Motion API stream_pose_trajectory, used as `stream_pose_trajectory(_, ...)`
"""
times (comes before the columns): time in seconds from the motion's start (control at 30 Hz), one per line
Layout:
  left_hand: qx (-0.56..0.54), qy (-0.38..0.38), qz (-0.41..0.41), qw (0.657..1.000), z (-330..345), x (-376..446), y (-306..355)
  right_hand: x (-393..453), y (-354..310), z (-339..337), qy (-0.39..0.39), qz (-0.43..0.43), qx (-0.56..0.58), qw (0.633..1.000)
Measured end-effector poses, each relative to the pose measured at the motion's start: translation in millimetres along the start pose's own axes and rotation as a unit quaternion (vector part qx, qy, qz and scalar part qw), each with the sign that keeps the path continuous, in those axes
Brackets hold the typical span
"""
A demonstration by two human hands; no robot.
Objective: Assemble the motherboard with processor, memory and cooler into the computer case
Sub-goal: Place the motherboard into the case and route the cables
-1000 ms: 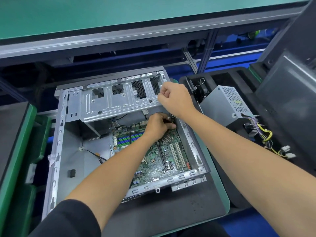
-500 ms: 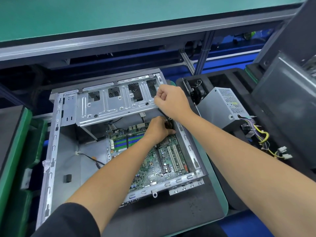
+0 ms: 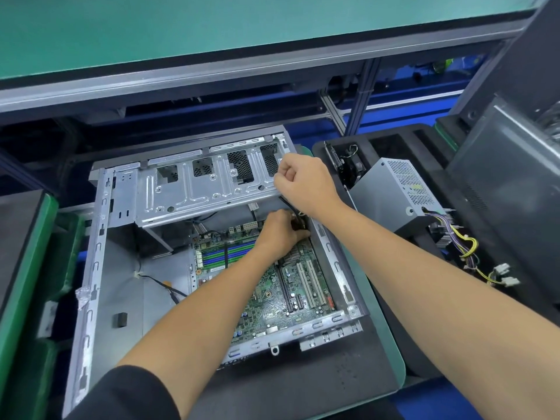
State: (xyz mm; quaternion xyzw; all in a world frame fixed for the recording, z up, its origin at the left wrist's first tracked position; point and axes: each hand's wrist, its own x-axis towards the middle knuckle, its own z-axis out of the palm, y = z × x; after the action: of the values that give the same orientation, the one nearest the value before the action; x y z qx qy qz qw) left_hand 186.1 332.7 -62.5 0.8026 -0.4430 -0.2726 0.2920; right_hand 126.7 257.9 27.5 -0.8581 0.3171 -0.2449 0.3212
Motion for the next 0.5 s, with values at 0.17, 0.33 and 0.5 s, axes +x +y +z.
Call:
stream_pose_trajectory(0.17, 0.020, -0.005, 0.011, 1.000, -0.6, 3.8, -2.6, -0.2, -0.8, -0.3, 0.000, 0.001, 0.002, 1.000)
stream_pose_trajectory(0.33, 0.045, -0.016, 0.018, 0.999, -1.5, 4.4, -3.8, 0.2, -0.5, -0.2, -0.001, 0.001, -0.005, 1.000)
stream_pose_trajectory(0.5, 0.072, -0.035, 0.015, 0.997, -1.7, 5.4, -1.7, 0.2, -0.1, 0.3, -0.004, 0.000, -0.006, 1.000)
